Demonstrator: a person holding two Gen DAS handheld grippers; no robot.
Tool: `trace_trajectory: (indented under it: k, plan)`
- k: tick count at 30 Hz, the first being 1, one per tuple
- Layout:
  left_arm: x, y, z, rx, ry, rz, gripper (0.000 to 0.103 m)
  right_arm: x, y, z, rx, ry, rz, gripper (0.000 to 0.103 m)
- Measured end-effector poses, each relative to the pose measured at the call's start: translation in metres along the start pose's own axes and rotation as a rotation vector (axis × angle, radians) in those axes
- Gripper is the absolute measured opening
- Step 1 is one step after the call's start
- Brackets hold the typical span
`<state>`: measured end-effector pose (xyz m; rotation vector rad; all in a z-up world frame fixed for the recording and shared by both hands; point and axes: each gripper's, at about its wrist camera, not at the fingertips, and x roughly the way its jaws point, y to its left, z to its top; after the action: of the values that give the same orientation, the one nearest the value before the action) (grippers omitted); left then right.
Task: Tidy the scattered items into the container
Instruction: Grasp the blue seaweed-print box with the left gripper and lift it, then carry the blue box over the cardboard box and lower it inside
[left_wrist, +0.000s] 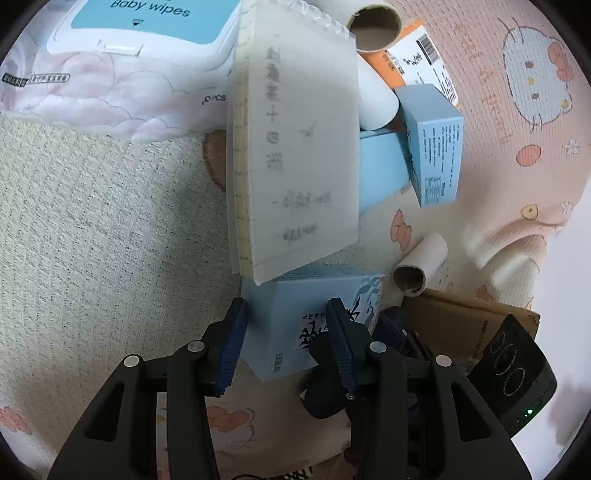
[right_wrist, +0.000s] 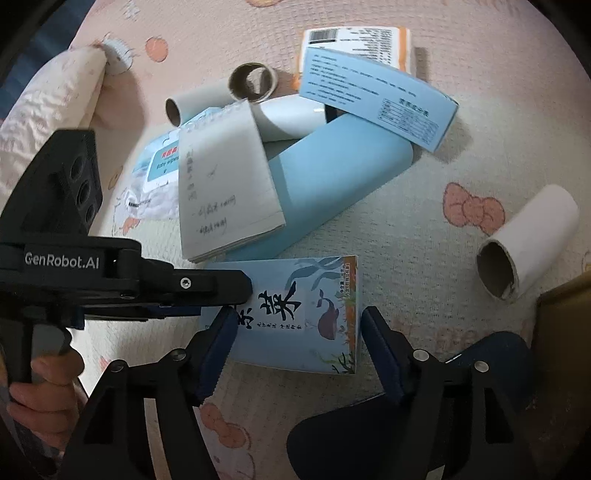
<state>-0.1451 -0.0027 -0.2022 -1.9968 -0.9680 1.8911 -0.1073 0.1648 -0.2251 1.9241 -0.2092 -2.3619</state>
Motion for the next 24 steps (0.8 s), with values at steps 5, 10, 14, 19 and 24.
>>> trace_trajectory:
  k: [5, 10, 14, 19, 24]
  plan:
    - [-0.009, -0.010, -0.003, 0.009, -0.005, -0.032, 0.047, -0.019, 0.015, 0.003, -0.074, -0.049, -0.075, 0.068]
    - [-0.044, -0.039, -0.008, 0.106, -0.067, -0.086, 0.047, -0.061, 0.027, 0.010, -0.086, -0.157, -0.123, 0.068]
    - [-0.075, -0.073, -0.015, 0.219, -0.155, -0.111, 0.045, -0.093, 0.033, 0.020, -0.053, -0.234, -0.139, 0.068]
    - [-0.100, -0.104, -0.024, 0.310, -0.211, -0.165, 0.044, -0.135, 0.035, 0.032, -0.043, -0.322, -0.169, 0.068]
    - [-0.112, -0.125, -0.031, 0.358, -0.222, -0.194, 0.044, -0.154, 0.034, 0.032, -0.026, -0.355, -0.201, 0.068]
